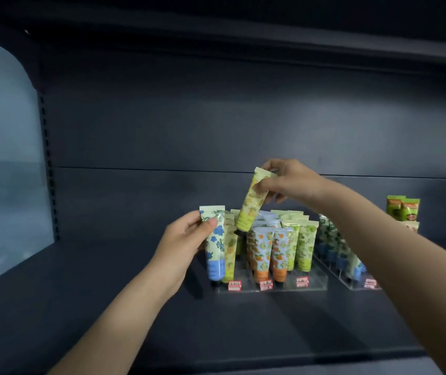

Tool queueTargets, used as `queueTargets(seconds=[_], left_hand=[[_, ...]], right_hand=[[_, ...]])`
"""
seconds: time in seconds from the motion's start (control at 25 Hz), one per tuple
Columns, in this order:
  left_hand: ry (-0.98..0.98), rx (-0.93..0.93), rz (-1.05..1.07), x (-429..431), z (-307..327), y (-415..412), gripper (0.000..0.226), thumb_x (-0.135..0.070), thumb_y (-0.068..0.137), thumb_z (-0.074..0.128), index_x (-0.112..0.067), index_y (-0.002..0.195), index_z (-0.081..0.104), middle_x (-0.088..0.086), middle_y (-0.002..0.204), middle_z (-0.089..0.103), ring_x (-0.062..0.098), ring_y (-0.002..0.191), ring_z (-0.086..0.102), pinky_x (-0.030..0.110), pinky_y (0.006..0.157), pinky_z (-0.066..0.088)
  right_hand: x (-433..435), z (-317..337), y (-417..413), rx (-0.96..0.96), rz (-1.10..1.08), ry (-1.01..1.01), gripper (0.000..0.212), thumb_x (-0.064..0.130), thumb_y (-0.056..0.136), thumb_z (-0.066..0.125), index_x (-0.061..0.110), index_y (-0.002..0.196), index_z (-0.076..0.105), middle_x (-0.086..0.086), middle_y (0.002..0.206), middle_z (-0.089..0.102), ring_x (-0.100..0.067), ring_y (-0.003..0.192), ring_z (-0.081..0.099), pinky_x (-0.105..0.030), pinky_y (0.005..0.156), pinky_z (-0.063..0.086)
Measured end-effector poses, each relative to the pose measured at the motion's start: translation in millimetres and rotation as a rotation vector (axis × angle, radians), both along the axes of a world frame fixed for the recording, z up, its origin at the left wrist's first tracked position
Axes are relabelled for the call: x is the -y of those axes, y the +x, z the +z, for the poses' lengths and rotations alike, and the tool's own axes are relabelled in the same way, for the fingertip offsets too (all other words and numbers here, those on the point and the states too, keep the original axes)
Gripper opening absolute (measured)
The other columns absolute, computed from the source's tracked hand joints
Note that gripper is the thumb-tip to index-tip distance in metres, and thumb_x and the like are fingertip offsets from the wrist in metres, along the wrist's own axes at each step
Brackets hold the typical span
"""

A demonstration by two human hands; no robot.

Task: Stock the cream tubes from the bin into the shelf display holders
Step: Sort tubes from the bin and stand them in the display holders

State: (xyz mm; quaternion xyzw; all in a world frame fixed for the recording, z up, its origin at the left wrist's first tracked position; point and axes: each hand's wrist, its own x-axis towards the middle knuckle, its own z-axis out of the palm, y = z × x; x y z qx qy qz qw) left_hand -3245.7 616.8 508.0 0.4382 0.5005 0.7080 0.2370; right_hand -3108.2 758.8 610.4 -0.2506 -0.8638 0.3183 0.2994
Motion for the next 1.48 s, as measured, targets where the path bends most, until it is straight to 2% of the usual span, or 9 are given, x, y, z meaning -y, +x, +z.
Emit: queueTargets(seconds=[0.2,0.52,0.72,0.84,1.0,1.2,1.36,1.48], left_hand=[[-0.020,-0.019,-0.016,-16.0,-8.7,-15.3,0.017,-0.013,0.089,0.056,-0.014,0.102,0.067,0.003,0.101,0.073,0.018,0.099,0.067,0.037,0.095,0.049],[0.026,0.015,-0.082,-21.6,-11.2,-18.5,0.019,-0.010,0.088,0.054,-0.015,0.100,0.068,0.004,0.098,0.073,0.014,0.093,0.068,0.028,0.085,0.054],[0.023,0.025,-0.075,-23.3,-14.1,-20.0,0.019,-0.009,0.088,0.053,-0.014,0.100,0.067,0.002,0.095,0.074,0.012,0.088,0.069,0.023,0.080,0.056],[0.003,0.004,-0.072,-24.4,-16.0,-19.8,0.020,-0.010,0.087,0.054,-0.013,0.102,0.067,0.002,0.096,0.074,0.012,0.088,0.069,0.021,0.078,0.056],[0.009,0.000,-0.075,-25.1,-17.8,-19.6,0.020,-0.010,0.087,0.054,-0.014,0.102,0.067,0.002,0.098,0.074,0.013,0.091,0.069,0.022,0.081,0.055],[0.011,0.004,-0.077,-25.6,-16.8,-19.1,0.022,-0.011,0.085,0.055,-0.014,0.102,0.067,0.005,0.099,0.073,0.015,0.092,0.069,0.026,0.084,0.055],[-0.005,-0.017,-0.065,-25.4,-18.1,-19.6,0.021,-0.009,0.086,0.054,-0.012,0.104,0.067,0.005,0.100,0.073,0.017,0.095,0.068,0.033,0.089,0.052],[-0.003,-0.010,-0.058,-25.7,-17.9,-19.6,0.022,-0.010,0.085,0.055,-0.011,0.104,0.067,0.006,0.100,0.073,0.019,0.096,0.068,0.035,0.091,0.050]], right_hand=[[-31.1,6.8,-25.5,0.157,-0.026,0.129,0.009,0.010,0.086,0.063,0.014,0.079,0.059,-0.001,0.065,0.065,-0.009,0.056,0.062,-0.019,0.059,0.053],[-52.7,1.3,-46.3,0.208,-0.004,0.150,0.004,0.011,0.086,0.064,0.008,0.086,0.063,-0.005,0.075,0.069,-0.012,0.064,0.065,-0.016,0.060,0.055],[-58.9,-5.9,-53.7,0.276,0.000,0.174,0.010,0.012,0.085,0.064,0.003,0.091,0.064,-0.012,0.082,0.071,-0.015,0.067,0.067,-0.024,0.069,0.057],[-59.5,-9.5,-56.2,0.332,0.008,0.186,0.005,0.013,0.085,0.064,0.009,0.084,0.064,-0.011,0.082,0.071,-0.013,0.067,0.067,-0.024,0.069,0.057],[-59.9,-17.4,-60.9,0.415,-0.012,0.262,0.009,0.019,0.083,0.068,0.015,0.078,0.060,-0.002,0.072,0.067,-0.005,0.063,0.063,-0.021,0.062,0.053],[-61.3,-22.8,-70.2,0.561,0.000,0.366,0.017,0.025,0.078,0.074,0.021,0.071,0.059,0.001,0.071,0.065,-0.006,0.063,0.058,-0.022,0.056,0.041],[-60.2,-24.8,-73.5,0.586,0.007,0.367,0.024,0.026,0.075,0.077,0.012,0.091,0.067,0.000,0.086,0.064,-0.013,0.078,0.057,-0.020,0.057,0.040],[-59.8,-26.5,-74.1,0.560,0.021,0.350,0.022,0.024,0.074,0.078,0.015,0.089,0.065,0.005,0.084,0.061,-0.013,0.080,0.055,-0.018,0.056,0.038]])
